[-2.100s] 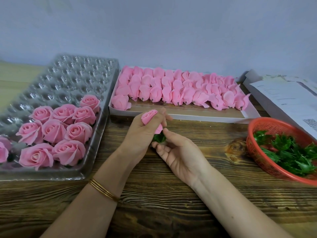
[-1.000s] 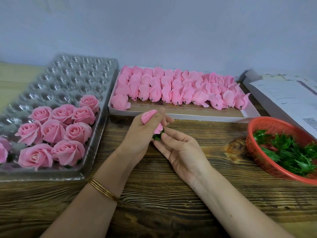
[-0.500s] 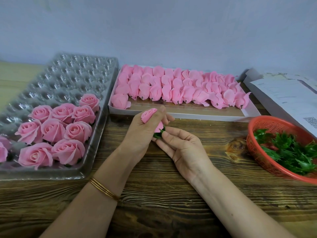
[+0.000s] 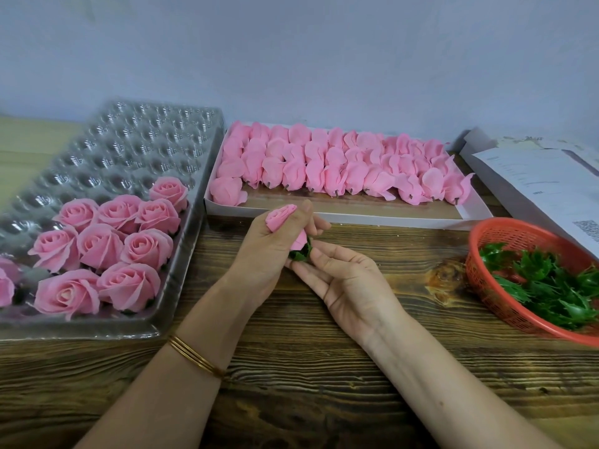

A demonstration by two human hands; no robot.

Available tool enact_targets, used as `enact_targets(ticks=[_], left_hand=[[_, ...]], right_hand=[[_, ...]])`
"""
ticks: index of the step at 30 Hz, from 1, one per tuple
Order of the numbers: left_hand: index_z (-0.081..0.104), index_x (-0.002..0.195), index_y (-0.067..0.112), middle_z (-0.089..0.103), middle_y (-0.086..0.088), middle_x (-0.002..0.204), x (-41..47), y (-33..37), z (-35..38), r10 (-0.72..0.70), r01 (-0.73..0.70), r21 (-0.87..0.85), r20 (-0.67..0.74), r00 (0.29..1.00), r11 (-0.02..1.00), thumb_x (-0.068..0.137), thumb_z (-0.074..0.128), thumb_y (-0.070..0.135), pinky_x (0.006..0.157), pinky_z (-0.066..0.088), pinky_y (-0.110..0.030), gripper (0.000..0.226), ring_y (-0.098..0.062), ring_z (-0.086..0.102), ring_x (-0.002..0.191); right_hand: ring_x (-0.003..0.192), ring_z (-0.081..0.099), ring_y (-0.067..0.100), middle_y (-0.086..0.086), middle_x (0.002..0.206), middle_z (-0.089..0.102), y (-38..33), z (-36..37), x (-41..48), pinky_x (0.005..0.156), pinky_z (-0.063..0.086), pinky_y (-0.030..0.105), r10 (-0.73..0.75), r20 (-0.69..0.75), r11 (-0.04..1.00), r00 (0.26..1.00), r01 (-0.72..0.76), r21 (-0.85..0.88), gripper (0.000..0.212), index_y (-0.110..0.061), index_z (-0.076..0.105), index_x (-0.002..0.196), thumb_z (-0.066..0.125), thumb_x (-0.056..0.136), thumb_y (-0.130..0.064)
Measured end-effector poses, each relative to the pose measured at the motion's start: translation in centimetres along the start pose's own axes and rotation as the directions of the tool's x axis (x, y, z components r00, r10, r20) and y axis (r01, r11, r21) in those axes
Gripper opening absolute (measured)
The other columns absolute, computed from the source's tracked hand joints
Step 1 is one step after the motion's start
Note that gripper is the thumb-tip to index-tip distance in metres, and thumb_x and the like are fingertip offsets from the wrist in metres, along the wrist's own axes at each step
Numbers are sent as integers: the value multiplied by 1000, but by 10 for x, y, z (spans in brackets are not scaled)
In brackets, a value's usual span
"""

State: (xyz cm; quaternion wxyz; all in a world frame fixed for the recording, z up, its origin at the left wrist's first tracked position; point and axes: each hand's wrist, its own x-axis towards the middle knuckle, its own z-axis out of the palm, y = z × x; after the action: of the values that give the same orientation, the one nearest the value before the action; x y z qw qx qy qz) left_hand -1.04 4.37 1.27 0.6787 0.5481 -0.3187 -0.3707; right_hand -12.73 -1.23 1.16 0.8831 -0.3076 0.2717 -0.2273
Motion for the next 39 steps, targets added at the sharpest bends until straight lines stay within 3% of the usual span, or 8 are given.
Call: enact_targets(ticks=[6, 11, 18, 24, 28, 33, 39], left_hand=[[60, 63, 20, 73, -2, 92, 1, -1, 1, 9, -9, -13, 11, 1000, 1000, 85, 56, 46, 86, 51, -37, 34, -12, 66, 93], [60, 65, 19, 72, -1, 91, 2, -2, 0, 15, -15, -21, 9, 1000, 1000, 86, 55, 46, 85, 50, -38, 35, -12, 65, 90], [57, 69, 11, 70, -4, 87, 1, -2, 5, 21, -21, -83, -2, 1000, 996, 89, 54, 41, 79, 52, -31, 35, -15, 64, 86], [62, 73, 7, 72, -8, 87, 1, 0, 7, -8, 6, -146, -10, 1000, 989, 98, 51, 30, 77, 55, -28, 35, -15, 66, 82], [62, 74, 7, 72, -7, 87, 1, 1, 7, -7, 4, -121, -20, 1000, 993, 97, 52, 32, 79, 55, -30, 35, -16, 67, 84], [64, 70, 15, 73, -4, 89, 0, 1, 4, 8, -9, -15, -51, 999, 1000, 91, 54, 42, 79, 47, -40, 35, -15, 67, 86], [64, 67, 12, 72, -6, 82, 0, -1, 7, 78, -76, 50, -45, 996, 996, 99, 54, 25, 77, 54, -26, 35, -12, 69, 84]], right_hand=[[87, 74, 32, 26, 100, 73, 1, -1, 1, 72, 61, 29, -7, -16, 1000, 1000, 7, 1, 23, 8, 74, 91, 65, 71, 6], [86, 74, 35, 26, 100, 73, -1, 0, 0, 65, 60, 25, -5, -56, 1000, 998, 4, -9, 30, 11, 70, 98, 68, 68, 4], [85, 74, 34, 26, 97, 73, 0, 0, 1, 67, 61, 27, -44, -114, 999, 993, 45, 6, 40, 13, 67, 102, 69, 62, 8], [80, 75, 30, 24, 90, 74, 2, 0, 2, 65, 61, 26, -99, -125, 995, 987, 99, -5, 32, 9, 69, 90, 70, 58, 10], [84, 74, 31, 23, 91, 74, 2, 0, 2, 66, 61, 26, -104, -110, 995, 988, 103, -18, 27, 6, 71, 87, 71, 60, 8], [86, 74, 35, 24, 96, 74, -1, -1, 1, 68, 61, 26, -59, -46, 998, 997, 58, -31, 32, 9, 68, 99, 69, 67, 4], [79, 75, 27, 22, 87, 74, 1, 1, 1, 66, 60, 27, -98, -65, 995, 993, 96, -43, 32, 9, 70, 91, 71, 59, 10]])
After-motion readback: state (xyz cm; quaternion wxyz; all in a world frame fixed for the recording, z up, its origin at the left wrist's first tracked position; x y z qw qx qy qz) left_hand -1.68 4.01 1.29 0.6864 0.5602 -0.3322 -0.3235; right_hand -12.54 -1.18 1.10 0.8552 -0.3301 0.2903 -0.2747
